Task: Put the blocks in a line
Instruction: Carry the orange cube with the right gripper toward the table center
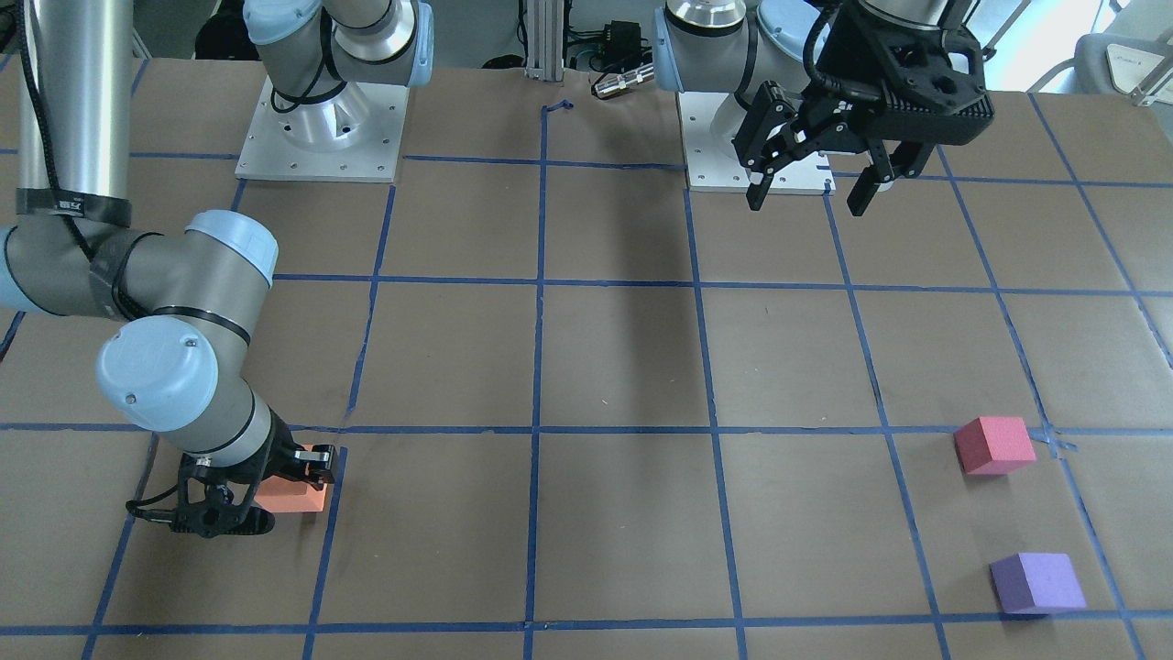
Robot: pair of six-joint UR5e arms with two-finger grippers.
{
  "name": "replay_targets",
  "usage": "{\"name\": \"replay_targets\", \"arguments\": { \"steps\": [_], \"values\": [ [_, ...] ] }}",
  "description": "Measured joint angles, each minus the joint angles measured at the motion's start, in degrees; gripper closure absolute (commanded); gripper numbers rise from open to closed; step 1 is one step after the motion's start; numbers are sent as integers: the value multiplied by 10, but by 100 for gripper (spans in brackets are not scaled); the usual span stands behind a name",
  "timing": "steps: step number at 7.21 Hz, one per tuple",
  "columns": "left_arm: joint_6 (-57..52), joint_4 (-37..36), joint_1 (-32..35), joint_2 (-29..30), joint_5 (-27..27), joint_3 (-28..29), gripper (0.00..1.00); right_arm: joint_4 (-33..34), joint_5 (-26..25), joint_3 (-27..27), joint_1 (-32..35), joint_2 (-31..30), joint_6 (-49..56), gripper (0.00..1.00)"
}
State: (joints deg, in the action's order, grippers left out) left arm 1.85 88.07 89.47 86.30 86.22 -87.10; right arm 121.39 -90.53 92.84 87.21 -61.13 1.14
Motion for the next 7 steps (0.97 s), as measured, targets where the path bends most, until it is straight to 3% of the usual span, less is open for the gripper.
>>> {"name": "replay_targets", "arguments": {
  "steps": [4,7],
  "values": [
    [0,1,0,-1,5,-1,0,-108,48,-105,96,21,-113,100],
    [0,1,1,-1,5,-1,0,-120,40,-195,178,93,-178,100]
  ]
}}
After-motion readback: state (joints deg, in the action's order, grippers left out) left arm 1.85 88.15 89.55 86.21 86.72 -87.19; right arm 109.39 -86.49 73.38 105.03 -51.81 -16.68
